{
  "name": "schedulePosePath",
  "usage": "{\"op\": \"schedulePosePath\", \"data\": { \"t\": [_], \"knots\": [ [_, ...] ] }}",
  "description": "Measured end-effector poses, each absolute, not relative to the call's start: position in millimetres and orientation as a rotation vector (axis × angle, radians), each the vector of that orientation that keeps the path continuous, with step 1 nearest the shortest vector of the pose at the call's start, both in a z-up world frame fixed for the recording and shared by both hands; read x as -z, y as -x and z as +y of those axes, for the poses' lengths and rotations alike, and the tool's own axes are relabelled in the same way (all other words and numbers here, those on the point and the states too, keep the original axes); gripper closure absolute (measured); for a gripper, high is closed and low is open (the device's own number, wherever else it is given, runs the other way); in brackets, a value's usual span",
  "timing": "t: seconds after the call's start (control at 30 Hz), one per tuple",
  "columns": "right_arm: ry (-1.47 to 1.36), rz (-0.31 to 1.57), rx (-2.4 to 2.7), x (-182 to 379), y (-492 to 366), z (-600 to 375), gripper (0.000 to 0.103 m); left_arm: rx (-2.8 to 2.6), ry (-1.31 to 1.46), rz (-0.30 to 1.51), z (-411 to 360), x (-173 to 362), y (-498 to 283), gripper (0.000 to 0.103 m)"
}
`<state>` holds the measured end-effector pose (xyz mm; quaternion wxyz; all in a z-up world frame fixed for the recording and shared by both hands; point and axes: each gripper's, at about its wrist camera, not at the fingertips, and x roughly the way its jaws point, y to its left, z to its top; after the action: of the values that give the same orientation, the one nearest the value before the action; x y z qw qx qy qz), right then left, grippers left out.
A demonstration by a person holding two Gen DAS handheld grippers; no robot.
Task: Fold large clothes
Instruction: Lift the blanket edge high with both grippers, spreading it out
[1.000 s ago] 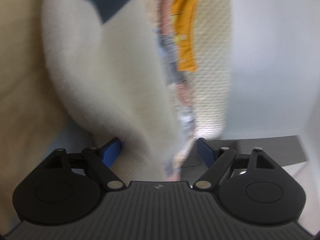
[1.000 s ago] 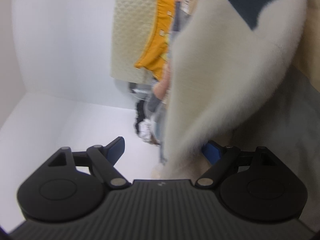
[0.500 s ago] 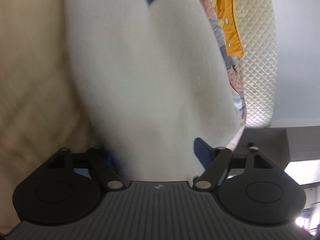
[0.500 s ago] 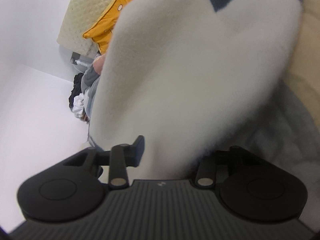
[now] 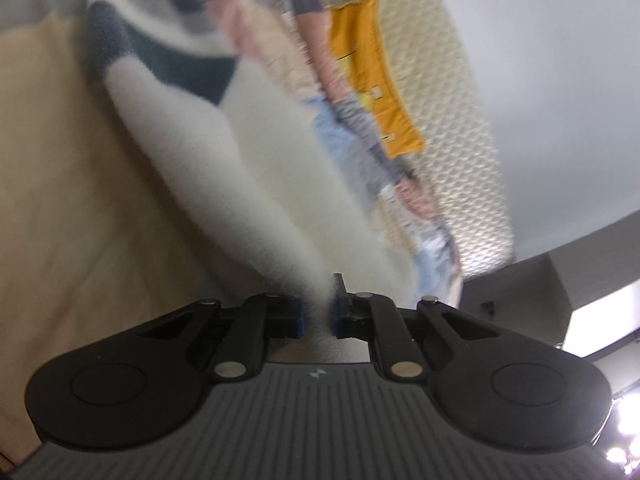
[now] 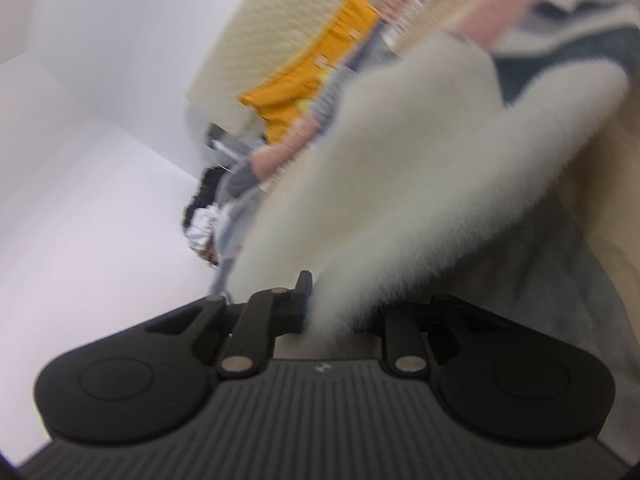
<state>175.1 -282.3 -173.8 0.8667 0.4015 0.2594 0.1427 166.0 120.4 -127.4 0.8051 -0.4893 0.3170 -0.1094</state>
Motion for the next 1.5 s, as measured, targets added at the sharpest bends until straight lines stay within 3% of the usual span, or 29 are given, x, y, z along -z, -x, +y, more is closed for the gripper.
{"op": "schedulePosePath", "data": {
  "t": [0.37, 0.9, 1.17, 1.33, 1.5],
  "knots": [
    [-0.697, 0.316, -0.349, 99, -149, -279, 0.084, 0.315, 0.957, 0.494, 119, 22, -139, 0.091],
    [-0.670, -0.061, -0.494, -105, -135, -281, 0.084, 0.439, 0.790, 0.192, 111, -258, -100, 0.091],
    [-0.682, -0.241, -0.620, -187, -110, -297, 0.084, 0.526, 0.724, 0.085, 103, -371, -66, 0.091],
    [-0.563, -0.208, -0.616, -225, -142, -301, 0.084, 0.469, 0.649, 0.103, 91, -397, -98, 0.091],
    [-0.570, -0.062, -0.573, -197, -225, -307, 0.084, 0.403, 0.622, 0.221, 80, -339, -183, 0.091]
  ]
}}
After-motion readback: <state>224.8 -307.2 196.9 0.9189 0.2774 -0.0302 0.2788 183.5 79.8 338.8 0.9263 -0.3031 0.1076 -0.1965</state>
